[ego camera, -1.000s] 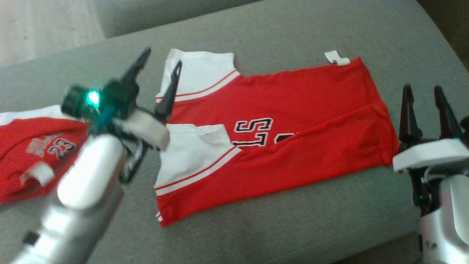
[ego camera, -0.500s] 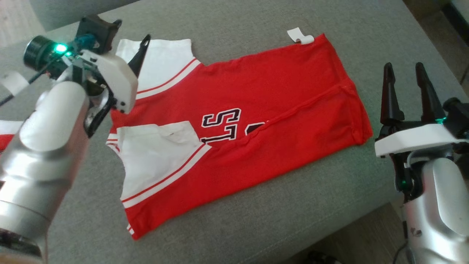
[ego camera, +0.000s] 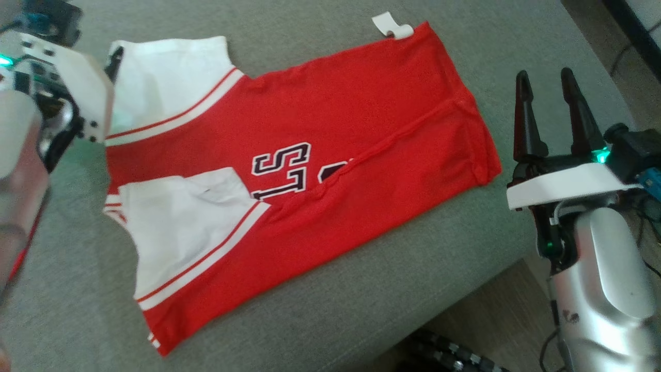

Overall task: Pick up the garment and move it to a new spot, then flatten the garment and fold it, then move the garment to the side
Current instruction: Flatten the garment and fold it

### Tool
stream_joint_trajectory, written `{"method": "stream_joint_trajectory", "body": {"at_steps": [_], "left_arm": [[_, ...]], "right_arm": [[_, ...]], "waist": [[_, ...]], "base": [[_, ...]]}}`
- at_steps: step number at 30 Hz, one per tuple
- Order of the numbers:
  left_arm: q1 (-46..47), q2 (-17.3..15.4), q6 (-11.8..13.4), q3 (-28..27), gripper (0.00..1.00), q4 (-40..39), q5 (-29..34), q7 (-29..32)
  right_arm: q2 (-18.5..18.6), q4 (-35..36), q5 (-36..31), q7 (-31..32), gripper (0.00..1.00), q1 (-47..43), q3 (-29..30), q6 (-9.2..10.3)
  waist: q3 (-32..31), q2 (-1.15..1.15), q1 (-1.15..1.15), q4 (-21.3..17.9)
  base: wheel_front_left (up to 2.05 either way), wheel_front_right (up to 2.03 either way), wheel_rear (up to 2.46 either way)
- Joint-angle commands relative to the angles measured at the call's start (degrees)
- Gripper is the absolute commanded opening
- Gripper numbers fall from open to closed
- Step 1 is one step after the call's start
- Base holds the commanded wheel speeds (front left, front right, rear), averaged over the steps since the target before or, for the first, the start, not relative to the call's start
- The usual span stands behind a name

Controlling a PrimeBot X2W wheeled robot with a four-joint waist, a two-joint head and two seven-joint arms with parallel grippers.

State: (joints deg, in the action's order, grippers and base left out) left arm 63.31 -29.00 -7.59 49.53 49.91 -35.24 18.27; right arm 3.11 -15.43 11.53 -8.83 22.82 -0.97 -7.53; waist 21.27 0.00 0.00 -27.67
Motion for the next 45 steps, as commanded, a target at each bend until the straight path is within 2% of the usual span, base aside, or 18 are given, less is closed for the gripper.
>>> {"method": "stream_joint_trajectory", "body": {"at_steps": [1,8,17,18,19,25,31,39,45], "left_arm": [[3.66,-2.15,0.11,-1.63,1.00,-0.56,-0.78,0.37],[4.48,-2.88,0.10,0.17,1.00,2.24,-4.99,2.89],[4.43,-2.51,0.10,3.18,1.00,4.38,-9.41,10.45],[4.47,-2.48,0.10,3.39,0.47,4.13,-10.08,11.08],[4.52,-2.46,0.10,3.52,0.00,3.88,-10.70,11.48],[4.67,-2.36,0.10,4.50,0.00,1.98,-12.81,10.03],[5.13,-0.62,0.10,3.82,0.00,0.48,-13.52,1.98],[5.22,2.45,0.10,5.54,0.00,-3.77,-11.97,-6.92],[4.43,4.33,0.35,7.36,0.00,-10.29,-9.86,-11.98]], "right_arm": [[-0.12,2.14,0.43,-0.84,1.00,1.25,-1.15,0.04],[-0.21,2.33,1.57,-1.52,1.00,1.60,-2.46,0.04],[-0.23,2.59,2.17,-1.85,1.00,2.03,-2.33,0.04],[-0.23,2.65,2.11,-1.86,1.00,2.08,-2.25,0.04],[-0.23,2.68,1.98,-1.85,1.00,2.12,-2.16,0.04],[-0.23,2.64,0.44,-1.36,1.00,2.38,-1.15,0.04],[0.31,2.54,-2.03,0.33,1.00,3.29,-0.28,0.04],[4.37,1.40,-2.78,4.60,1.00,5.30,-0.24,0.04],[9.09,-3.34,-2.97,10.22,1.00,9.16,0.06,0.04]], "waist": [[1.60,0.00,0.00,-1.63],[3.38,0.00,0.00,-4.09],[4.08,0.00,0.00,-4.37],[4.19,0.00,0.00,-4.26],[4.27,0.00,0.00,-4.11],[3.65,0.00,0.00,-2.18],[1.29,0.00,0.00,1.49],[-1.71,0.00,0.00,8.22],[-2.75,0.00,0.00,14.51]], "base": [[0.00,0.00,0.00],[0.00,0.00,0.00],[0.00,0.00,0.00],[0.00,0.00,0.00],[0.00,0.00,0.00],[0.00,0.00,0.00],[0.00,0.00,0.00],[0.00,0.00,0.00],[0.00,0.00,0.00]]}}
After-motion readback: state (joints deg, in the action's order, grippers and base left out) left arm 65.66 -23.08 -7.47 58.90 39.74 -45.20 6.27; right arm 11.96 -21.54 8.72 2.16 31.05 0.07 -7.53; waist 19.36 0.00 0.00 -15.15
